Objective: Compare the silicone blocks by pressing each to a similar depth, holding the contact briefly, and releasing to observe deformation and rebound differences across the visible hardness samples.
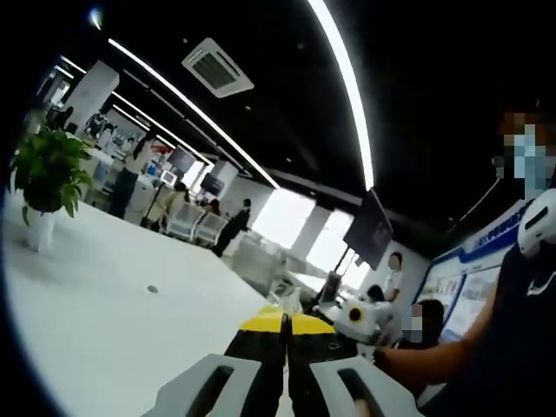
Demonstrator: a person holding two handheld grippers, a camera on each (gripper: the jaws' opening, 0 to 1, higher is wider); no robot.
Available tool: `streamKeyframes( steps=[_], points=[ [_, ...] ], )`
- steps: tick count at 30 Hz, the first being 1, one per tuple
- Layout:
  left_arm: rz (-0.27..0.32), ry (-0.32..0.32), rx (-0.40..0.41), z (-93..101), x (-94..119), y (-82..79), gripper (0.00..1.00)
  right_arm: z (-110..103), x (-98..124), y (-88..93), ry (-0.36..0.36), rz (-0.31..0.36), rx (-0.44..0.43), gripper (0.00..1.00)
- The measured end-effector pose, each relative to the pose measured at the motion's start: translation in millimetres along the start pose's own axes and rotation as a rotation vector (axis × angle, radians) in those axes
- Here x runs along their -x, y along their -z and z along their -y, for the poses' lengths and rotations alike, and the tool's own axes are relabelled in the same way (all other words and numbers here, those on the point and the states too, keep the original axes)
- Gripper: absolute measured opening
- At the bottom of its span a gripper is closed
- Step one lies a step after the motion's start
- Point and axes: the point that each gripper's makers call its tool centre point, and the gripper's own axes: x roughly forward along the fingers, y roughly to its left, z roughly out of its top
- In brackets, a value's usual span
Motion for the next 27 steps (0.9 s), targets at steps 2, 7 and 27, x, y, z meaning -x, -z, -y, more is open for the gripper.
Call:
streamKeyframes(
  steps=[2, 7, 27],
  points=[
    [-0.004, -0.011, 0.012, -4.5, 0.3, 3.0, 0.0, 15.2, 12.2, 5.3, 0.061, -0.007, 0.011, 0.96],
    [0.005, -0.031, 0.077, -15.6, 4.9, 9.4, 0.0, 49.3, 43.9, 27.0, 0.193, -0.048, 0.039, 0.96],
    [-0.022, -0.102, 0.173, -44.1, 18.5, 30.3, 0.0, 76.6, 129.1, 110.1, 0.38, -0.208, 0.041, 0.96]
  ],
)
